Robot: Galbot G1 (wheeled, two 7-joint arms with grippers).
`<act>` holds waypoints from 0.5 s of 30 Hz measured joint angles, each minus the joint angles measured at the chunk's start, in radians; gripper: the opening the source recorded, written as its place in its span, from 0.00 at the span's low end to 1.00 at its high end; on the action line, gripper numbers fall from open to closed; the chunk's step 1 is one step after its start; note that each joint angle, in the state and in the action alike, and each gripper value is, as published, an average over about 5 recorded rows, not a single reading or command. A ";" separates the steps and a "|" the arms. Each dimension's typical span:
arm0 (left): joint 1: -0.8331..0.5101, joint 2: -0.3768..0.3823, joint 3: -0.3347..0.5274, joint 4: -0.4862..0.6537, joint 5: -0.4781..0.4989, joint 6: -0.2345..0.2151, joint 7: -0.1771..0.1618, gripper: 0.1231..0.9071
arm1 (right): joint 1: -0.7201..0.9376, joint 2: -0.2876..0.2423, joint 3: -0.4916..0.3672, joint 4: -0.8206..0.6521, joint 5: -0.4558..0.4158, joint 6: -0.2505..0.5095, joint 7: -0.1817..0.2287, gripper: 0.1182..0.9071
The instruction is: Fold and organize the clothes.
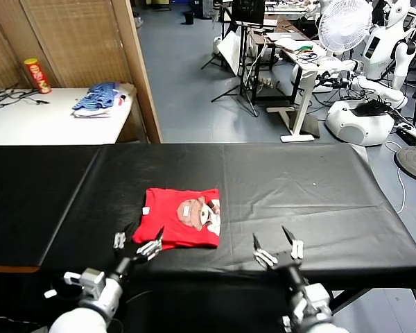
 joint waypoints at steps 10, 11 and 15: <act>0.217 0.019 -0.118 -0.088 -0.079 0.055 -0.028 0.86 | -0.277 0.020 0.077 0.163 0.005 -0.062 0.087 0.86; 0.236 0.018 -0.133 -0.097 -0.093 0.066 -0.036 0.86 | -0.293 0.021 0.078 0.171 0.010 -0.078 0.098 0.86; 0.289 0.013 -0.182 -0.119 -0.121 0.099 -0.054 0.86 | -0.333 0.024 0.078 0.191 0.025 -0.124 0.121 0.86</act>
